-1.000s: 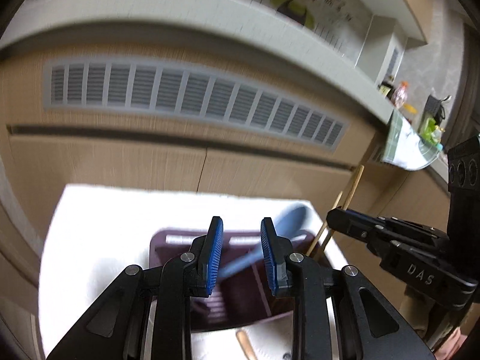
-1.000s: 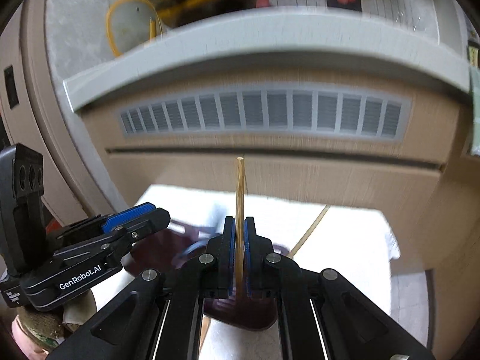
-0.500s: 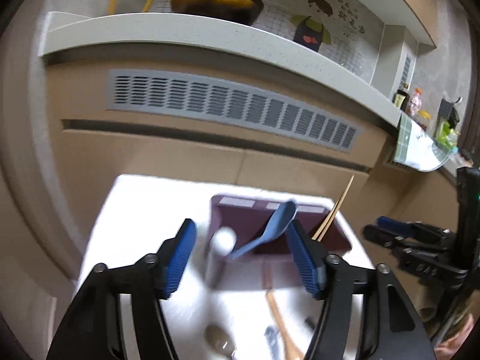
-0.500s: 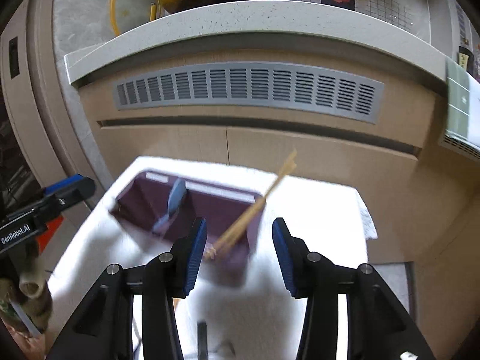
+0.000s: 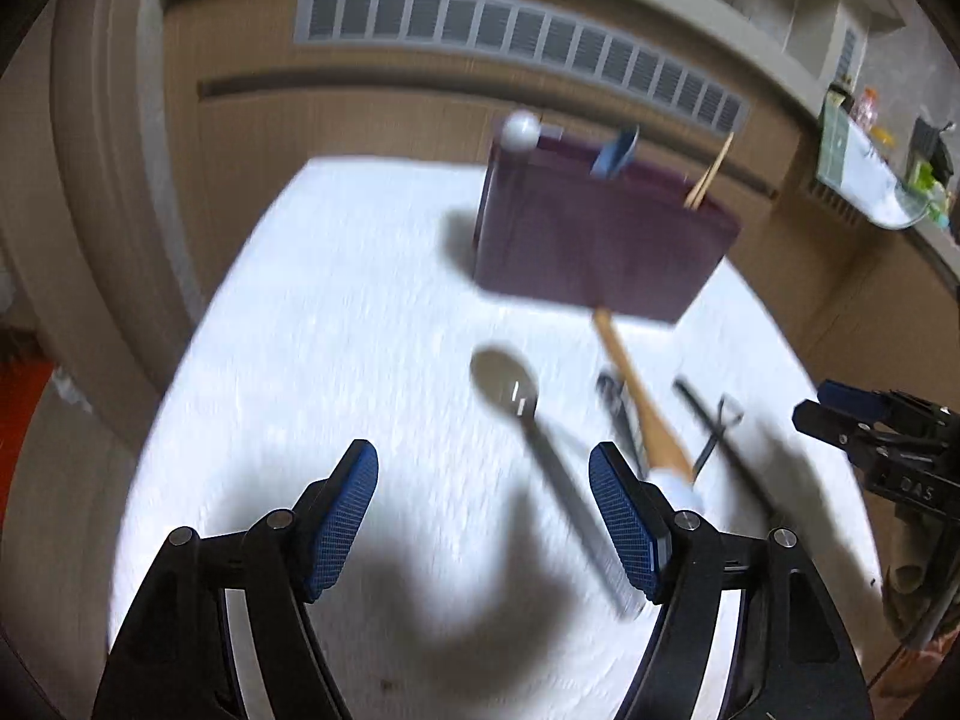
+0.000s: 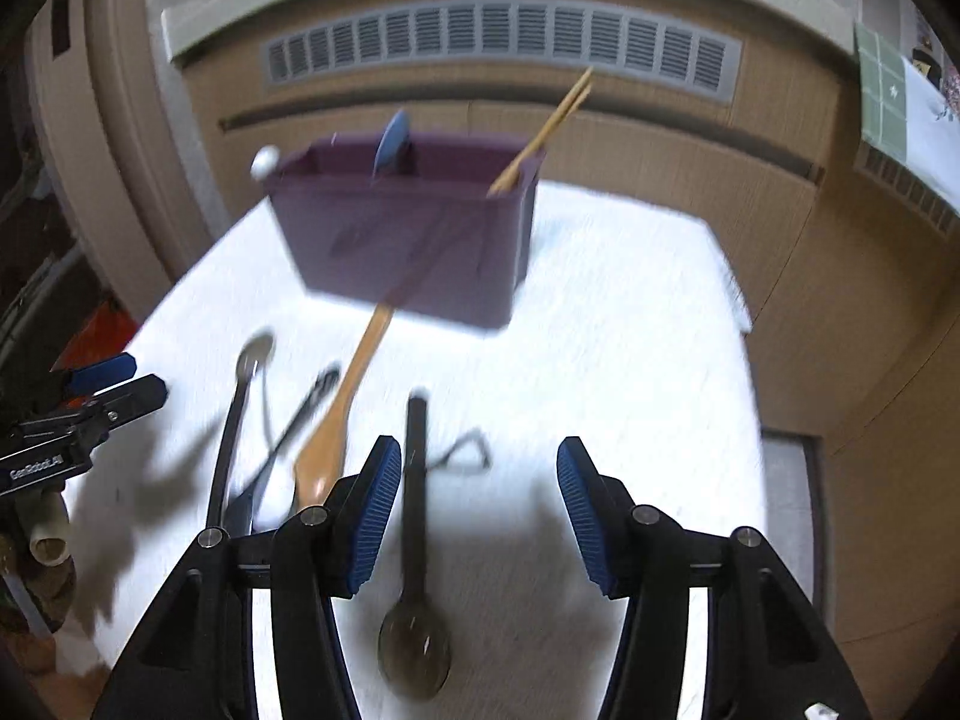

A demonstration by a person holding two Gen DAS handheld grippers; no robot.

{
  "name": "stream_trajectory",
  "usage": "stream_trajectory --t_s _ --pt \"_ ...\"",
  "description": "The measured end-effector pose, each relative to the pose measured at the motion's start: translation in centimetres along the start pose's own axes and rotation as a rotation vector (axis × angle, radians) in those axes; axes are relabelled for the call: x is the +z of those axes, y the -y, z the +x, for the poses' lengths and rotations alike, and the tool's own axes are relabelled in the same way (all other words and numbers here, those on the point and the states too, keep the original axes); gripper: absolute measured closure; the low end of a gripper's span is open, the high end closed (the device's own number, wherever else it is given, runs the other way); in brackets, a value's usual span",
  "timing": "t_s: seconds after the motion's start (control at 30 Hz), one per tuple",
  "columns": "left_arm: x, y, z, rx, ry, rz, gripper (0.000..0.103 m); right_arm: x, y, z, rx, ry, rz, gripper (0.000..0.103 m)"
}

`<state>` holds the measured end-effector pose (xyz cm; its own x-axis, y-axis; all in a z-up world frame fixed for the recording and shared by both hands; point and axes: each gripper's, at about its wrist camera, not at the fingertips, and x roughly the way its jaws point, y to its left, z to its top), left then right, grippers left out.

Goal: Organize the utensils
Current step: 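Move both open tools back toward the remaining utensils, then grasp the metal spoon with the left tool while the right grasps the black-handled spoon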

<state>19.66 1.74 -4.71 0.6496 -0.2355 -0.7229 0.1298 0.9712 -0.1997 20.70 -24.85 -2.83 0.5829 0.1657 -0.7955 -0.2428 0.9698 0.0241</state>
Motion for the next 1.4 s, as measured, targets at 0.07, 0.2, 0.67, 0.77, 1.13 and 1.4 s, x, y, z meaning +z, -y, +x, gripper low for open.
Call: stream_trajectory --t_s 0.07,0.2,0.67,0.77,1.13,1.4 --pt "-1.0 -0.1 0.5 0.006 -0.038 -0.011 0.029 -1.0 -0.5 0.4 0.024 -0.034 -0.007 0.051" --pt "-2.0 -0.2 0.9 0.000 -0.067 -0.027 0.023 -2.5 -1.1 1.2 0.037 -0.064 -0.020 0.052" --pt "-2.0 1.2 1.3 -0.017 -0.087 -0.020 0.013 -1.2 -2.4 4.0 0.027 -0.095 -0.054 0.071" --pt "-1.3 1.2 1.5 -0.019 -0.057 -0.037 0.013 -1.6 -2.1 3.5 0.027 -0.086 -0.051 0.071" --pt "3.5 0.9 5.7 -0.029 -0.088 -0.161 0.000 -3.2 -0.3 2.1 -0.026 -0.024 -0.014 0.070" --pt "4.7 1.5 8.7 0.046 -0.087 -0.207 0.000 -3.6 0.5 2.0 -0.006 0.009 0.004 0.070"
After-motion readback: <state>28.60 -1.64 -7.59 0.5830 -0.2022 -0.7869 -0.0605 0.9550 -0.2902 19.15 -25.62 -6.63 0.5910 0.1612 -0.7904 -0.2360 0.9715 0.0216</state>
